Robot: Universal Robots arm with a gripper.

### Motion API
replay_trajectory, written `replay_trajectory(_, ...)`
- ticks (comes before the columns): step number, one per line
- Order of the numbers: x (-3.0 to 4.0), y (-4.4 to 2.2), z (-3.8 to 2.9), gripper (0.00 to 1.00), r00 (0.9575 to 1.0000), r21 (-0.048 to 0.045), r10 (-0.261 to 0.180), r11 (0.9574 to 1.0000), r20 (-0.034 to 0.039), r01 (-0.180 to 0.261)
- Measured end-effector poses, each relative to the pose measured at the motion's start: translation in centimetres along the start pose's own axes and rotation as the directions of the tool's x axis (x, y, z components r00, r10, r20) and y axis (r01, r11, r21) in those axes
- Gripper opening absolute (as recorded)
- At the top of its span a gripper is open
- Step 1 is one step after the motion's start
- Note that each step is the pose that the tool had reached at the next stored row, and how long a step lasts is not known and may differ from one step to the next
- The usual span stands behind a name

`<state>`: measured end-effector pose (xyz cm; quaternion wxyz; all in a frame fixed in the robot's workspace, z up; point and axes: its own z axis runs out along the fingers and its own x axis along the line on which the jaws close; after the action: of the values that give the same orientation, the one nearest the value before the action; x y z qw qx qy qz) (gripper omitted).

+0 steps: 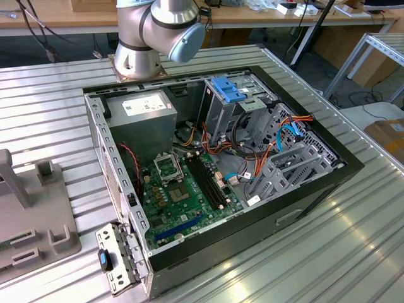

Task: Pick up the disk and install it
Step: 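Pick up the disk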

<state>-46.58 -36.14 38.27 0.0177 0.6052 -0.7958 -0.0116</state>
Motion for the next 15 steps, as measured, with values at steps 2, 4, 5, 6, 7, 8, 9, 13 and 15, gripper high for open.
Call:
replay_trajectory(2,0.0,0.0,0.09,0.11,0.9975,0.0019,-0.07,0.9975,-0.0025,0.07)
replay_trajectory(4,0.0,-0.01,0.21,0.11,0.9872,0.0046,-0.159,0.9872,-0.0059,0.159)
replay_trajectory(5,0.0,-0.01,0.25,0.11,0.983,0.0056,-0.183,0.983,-0.0069,0.184)
replay_trajectory(6,0.0,-0.01,0.28,0.11,0.9772,0.0066,-0.212,0.9772,-0.0081,0.212)
replay_trajectory(7,0.0,-0.01,0.29,0.11,0.9752,0.007,-0.221,0.9752,-0.0084,0.221)
replay_trajectory(8,0.0,-0.01,0.3,0.11,0.9747,0.0073,-0.224,0.9747,-0.0085,0.224)
replay_trajectory(9,0.0,-0.01,0.3,0.11,0.9746,0.0074,-0.224,0.9746,-0.0085,0.224)
replay_trajectory(13,-0.26,-0.45,0.29,0.11,0.9692,0.0131,-0.246,0.9691,-0.0094,0.246)
replay_trajectory(15,-0.26,-0.46,0.31,0.11,0.9676,0.0306,-0.252,0.9671,-0.0094,0.252)
